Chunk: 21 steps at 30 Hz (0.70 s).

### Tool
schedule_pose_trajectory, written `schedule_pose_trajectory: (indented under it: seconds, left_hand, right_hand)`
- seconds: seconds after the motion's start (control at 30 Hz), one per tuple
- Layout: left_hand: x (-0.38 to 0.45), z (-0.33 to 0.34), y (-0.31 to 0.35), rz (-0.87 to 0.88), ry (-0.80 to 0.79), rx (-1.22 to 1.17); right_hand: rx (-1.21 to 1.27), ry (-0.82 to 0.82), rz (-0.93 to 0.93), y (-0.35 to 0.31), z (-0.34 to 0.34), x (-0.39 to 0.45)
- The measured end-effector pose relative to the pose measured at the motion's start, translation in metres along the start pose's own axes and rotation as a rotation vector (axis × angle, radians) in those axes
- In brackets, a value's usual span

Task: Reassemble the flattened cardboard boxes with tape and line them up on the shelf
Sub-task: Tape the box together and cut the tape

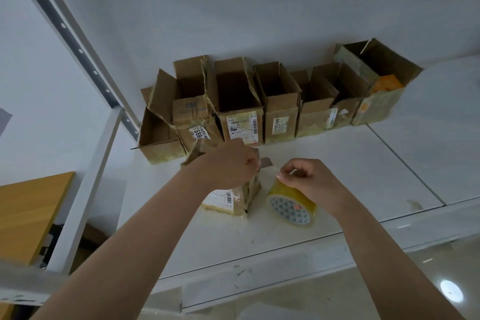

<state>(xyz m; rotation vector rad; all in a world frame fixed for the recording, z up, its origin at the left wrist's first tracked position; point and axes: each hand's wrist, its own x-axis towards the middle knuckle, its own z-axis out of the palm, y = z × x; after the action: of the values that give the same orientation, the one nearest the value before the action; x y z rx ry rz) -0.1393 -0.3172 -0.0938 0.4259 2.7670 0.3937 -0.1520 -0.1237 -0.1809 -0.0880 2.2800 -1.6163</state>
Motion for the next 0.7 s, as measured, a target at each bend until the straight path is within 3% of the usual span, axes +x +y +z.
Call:
schedule_pose_trajectory:
  seconds: [0.13,0.43,0.6,0.7]
  left_hand:
    - [0.005,0.003,0.016,-0.108,-0.076,0.252]
    - [0.012,0.02,0.023,-0.193,-0.101,0.48]
    - [-0.001,0.008,0.007,-0.036,-0.017,0.204]
    - [-0.006,0.006,-0.005,-0.07,0.171,-0.074]
  right_hand:
    - [0.009,0.055,-0.009,-0.003,0.004,-0.007]
    - [-0.058,0.16,-0.052,-0.006,0.019,-0.014]
    - [0.03,0.119,0.039,-0.002,0.02,-0.012]
    - [0.083,0.088,0.1,0.002,0.025,-0.011]
